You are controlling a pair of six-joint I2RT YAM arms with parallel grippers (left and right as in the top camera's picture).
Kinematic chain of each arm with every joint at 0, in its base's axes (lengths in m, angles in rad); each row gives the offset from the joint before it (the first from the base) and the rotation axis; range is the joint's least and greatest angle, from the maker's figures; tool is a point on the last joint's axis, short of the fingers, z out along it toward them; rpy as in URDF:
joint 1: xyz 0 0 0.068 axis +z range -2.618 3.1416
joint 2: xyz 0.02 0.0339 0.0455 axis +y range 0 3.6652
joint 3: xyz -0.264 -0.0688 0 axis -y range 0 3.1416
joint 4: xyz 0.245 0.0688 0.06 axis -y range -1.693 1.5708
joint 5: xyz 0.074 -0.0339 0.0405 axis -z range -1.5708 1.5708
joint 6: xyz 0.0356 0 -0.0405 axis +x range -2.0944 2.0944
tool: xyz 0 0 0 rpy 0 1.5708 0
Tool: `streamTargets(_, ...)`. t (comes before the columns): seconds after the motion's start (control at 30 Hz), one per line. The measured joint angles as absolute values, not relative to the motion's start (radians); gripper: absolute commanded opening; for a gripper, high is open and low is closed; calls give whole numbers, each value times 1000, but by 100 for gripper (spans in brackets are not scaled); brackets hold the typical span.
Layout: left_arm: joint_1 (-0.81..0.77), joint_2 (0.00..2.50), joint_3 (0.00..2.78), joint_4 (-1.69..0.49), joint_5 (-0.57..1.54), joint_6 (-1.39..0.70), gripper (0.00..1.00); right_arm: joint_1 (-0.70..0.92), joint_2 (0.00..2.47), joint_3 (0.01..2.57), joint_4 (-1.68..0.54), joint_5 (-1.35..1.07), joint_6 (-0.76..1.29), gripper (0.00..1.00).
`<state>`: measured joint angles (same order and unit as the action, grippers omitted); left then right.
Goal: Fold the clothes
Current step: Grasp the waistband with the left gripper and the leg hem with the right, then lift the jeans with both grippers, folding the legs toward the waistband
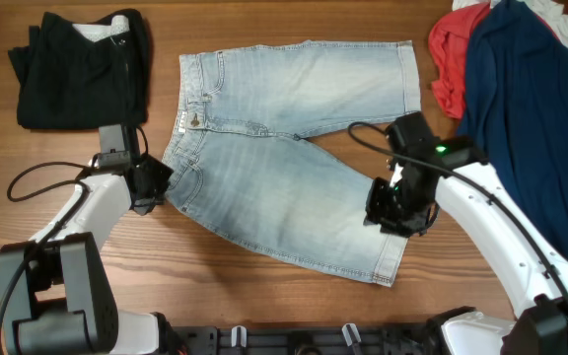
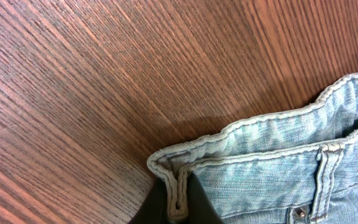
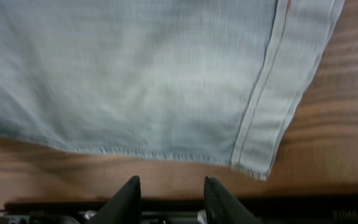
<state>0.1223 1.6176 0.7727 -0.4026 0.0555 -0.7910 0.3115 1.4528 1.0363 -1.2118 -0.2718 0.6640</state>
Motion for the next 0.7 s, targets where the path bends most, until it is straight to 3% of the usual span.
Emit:
streamTargets(0.2,123,1618,773,-402,67,-791,4,364,1453,941,-1260,-226,778,29)
streamTargets(0.27,123,1618,773,-401,69,-791,4,364,1453,876,-1259,-223,816,33)
streamTargets(0.37,123,1618,773,-398,73,-791,4,364,1453,799,-1243,-218,876,43)
streamTargets(0.4,123,1618,773,-396,74,-791,4,364,1453,768,-1227,-216,895,53)
streamTargets(0.43,123,1618,772,-394,76,-791,4,364,1453,725,-1200,-216,913,72)
streamTargets(0.7,122,1618,772,-391,78,-791,4,364,1453,646,-1031,-235,931,93)
